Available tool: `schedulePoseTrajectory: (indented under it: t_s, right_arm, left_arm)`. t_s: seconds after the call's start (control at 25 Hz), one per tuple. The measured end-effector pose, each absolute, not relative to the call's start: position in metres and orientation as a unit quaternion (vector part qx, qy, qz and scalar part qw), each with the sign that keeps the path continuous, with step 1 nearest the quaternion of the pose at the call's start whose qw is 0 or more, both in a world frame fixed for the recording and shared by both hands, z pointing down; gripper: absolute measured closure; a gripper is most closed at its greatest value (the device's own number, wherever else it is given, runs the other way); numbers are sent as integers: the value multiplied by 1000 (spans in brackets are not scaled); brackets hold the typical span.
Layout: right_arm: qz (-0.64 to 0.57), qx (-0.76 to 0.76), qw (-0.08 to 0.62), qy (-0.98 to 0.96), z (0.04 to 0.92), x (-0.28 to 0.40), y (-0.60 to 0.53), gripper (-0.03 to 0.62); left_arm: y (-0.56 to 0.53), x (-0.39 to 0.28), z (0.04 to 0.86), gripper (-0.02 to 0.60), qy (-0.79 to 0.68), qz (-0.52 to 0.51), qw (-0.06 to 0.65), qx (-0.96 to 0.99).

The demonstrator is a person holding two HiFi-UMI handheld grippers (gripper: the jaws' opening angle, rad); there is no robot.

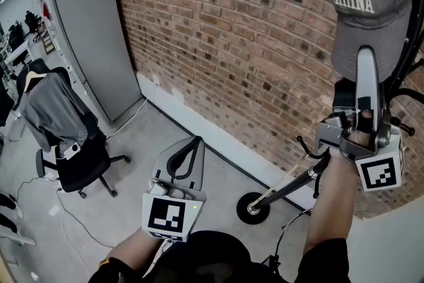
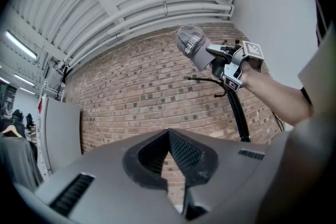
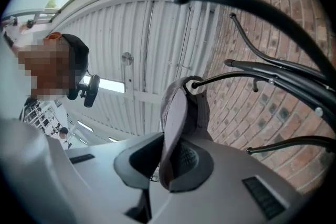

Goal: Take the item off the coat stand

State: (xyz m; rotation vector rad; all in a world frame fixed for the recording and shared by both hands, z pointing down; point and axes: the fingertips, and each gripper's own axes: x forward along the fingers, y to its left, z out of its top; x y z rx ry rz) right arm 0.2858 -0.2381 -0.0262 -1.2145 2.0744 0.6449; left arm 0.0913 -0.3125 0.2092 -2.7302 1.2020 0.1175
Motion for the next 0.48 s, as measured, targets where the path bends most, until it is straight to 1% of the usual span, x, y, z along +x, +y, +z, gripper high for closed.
schedulePoseTrajectory:
  t_s: [0.24,0.36,0.48]
  right_arm:
    - [234,-429,291,823,-32,237,-270,563]
    - [193,-408,285,845,-5,210,-289,563]
    - [119,-389,295,865,41,188,-309,563]
  left_arm:
    - [-326,47,208,555,451,45,71,-889]
    - [-326,23,228,555,475,31,57,-878]
    - [-326,1,255,555,495,7,31,-868]
